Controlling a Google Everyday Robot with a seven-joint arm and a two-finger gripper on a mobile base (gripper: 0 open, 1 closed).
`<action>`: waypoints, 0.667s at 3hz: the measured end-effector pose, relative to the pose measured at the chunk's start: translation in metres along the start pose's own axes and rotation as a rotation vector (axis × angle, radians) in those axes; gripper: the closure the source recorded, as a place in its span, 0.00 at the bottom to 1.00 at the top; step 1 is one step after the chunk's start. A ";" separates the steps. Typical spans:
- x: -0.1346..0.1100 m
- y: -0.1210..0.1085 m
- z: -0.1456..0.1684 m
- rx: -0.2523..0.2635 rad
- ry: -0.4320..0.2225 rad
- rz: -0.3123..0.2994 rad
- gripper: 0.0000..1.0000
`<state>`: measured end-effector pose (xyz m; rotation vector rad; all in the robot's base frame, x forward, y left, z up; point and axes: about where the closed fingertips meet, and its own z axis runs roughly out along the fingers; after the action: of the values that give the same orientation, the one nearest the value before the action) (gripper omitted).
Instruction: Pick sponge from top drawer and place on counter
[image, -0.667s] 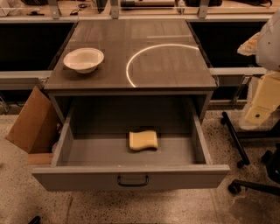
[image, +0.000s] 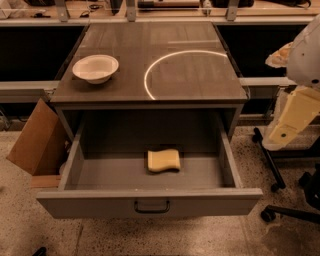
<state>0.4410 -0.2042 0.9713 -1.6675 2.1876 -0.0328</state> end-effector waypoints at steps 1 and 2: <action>-0.024 0.008 0.033 -0.052 -0.160 0.026 0.00; -0.074 0.027 0.069 -0.151 -0.385 0.081 0.00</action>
Offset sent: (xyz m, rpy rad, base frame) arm 0.0201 0.1281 -0.0641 0.6021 0.0770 0.0940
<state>0.4544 -0.1125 0.9218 -1.5091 1.9971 0.4484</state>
